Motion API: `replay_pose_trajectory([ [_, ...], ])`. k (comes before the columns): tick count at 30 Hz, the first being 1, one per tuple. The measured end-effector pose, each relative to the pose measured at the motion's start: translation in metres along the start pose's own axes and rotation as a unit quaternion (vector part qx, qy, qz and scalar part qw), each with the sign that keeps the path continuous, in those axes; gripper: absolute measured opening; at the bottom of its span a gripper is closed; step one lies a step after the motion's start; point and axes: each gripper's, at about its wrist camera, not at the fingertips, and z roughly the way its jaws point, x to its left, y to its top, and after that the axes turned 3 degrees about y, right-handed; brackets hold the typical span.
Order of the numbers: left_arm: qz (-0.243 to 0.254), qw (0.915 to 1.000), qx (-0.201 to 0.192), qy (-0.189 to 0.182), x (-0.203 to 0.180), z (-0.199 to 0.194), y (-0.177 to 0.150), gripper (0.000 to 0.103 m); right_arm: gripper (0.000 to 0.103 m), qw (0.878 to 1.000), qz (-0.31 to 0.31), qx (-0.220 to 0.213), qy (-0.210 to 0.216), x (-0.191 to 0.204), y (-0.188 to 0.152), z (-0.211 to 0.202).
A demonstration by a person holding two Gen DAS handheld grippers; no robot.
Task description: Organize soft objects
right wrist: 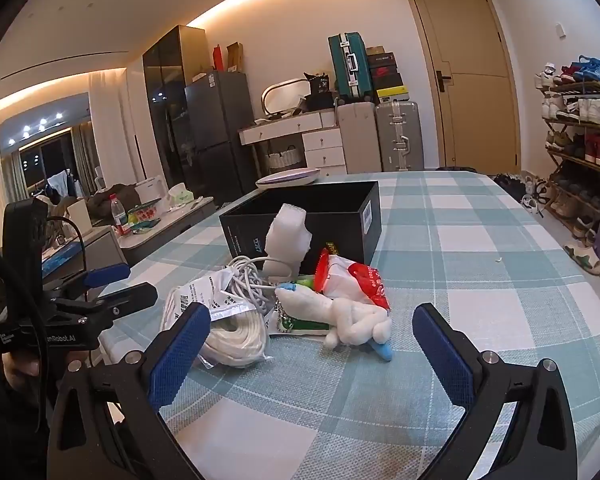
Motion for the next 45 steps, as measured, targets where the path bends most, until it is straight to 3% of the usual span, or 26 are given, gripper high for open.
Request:
replay_pose_trajectory([
  [19, -0.016, 0.9996, -0.018, -0.015, 0.003, 0.001, -0.001, 0.103, 0.103, 1.0, -0.004, 0.006, 0.011, 0.004, -0.006, 0.007],
  [45, 0.008, 0.9998, -0.017, -0.007, -0.003, 0.0, -0.004, 0.103, 0.103, 1.0, -0.004, 0.006, 0.012, 0.002, -0.008, 0.01],
])
